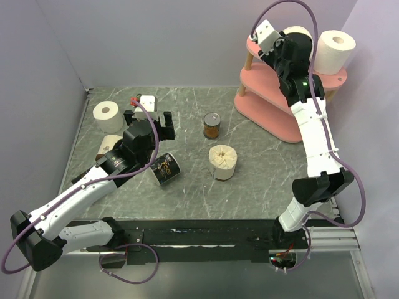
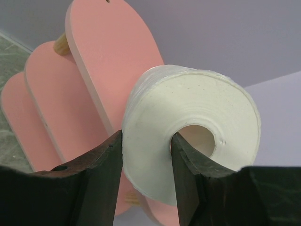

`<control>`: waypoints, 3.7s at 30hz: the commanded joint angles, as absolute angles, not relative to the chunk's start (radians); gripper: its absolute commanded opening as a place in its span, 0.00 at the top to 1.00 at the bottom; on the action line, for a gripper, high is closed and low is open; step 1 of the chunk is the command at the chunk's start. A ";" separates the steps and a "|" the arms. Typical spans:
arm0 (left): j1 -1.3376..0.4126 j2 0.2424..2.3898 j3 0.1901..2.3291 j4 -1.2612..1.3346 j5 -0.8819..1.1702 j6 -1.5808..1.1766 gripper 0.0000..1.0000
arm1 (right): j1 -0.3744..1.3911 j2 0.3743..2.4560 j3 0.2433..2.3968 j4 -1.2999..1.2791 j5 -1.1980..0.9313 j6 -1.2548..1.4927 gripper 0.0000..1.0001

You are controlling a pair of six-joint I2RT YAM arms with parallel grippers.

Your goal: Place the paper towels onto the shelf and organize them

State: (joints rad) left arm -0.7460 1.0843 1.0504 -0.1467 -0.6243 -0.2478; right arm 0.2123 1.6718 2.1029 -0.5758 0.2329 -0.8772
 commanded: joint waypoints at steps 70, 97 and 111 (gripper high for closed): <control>-0.375 1.146 1.354 -0.523 -0.508 -0.526 0.04 | 0.816 0.924 1.108 -0.525 0.304 0.297 0.00; 0.296 2.075 1.842 -0.571 0.006 -0.683 0.16 | 0.816 0.793 0.980 -0.483 0.316 0.267 0.01; 0.296 2.149 1.862 -0.531 0.003 -0.661 0.25 | 0.816 0.836 0.992 -0.491 0.344 0.239 0.01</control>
State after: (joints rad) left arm 0.2947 2.1468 1.8183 -0.5716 -0.0109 -0.6632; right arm 0.8116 0.8326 0.9737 -0.5171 0.3141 0.2516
